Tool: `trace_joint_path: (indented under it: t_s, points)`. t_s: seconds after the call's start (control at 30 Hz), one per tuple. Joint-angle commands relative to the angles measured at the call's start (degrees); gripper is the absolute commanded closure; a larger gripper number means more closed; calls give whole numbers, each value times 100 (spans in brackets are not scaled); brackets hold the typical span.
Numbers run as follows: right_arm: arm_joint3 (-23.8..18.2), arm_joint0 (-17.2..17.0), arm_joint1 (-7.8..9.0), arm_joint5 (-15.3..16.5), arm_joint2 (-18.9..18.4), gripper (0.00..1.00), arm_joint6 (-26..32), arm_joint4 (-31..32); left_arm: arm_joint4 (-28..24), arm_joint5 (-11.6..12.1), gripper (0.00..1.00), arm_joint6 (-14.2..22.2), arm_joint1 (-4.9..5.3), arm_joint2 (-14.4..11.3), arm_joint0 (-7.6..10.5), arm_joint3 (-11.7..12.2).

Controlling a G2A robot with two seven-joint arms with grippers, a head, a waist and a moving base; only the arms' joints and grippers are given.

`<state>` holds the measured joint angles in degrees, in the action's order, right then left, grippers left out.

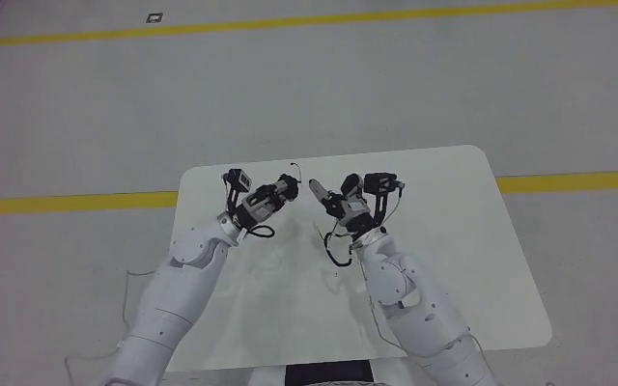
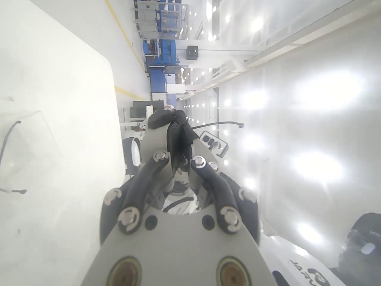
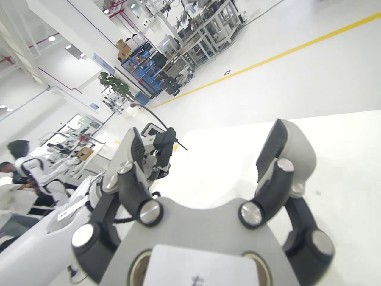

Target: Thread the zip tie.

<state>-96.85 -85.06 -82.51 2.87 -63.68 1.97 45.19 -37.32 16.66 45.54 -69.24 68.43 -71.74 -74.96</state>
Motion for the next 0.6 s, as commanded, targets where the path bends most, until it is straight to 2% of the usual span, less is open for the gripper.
trace_joint_path:
  t_s: [0.0, 0.2, 0.27, 0.33, 0.4, 0.57]
  points:
    - [14, -16, 21, 158, -95, 0, 362, -330, -145, -13, 100, 110, 16, 61, -20, 76]
    - [53, 45, 67, 207, -295, 0, 1302, -1072, -504, -71, 100, 381, 41, 157, -72, 239]
    - [64, 66, 77, 225, -321, 0, 1359, -1112, -575, -81, 100, 431, 47, 178, -80, 260]
    - [79, 84, 92, 251, -297, 0, 1271, -840, -657, -107, 100, 477, 53, 199, -89, 268]
    - [77, 86, 118, 370, -219, 0, 997, -180, -707, -136, 100, 519, 62, 224, -94, 255]
    - [73, -9, 158, 527, -19, 0, -158, 1363, -718, -246, 100, 574, 84, 255, -97, 210]
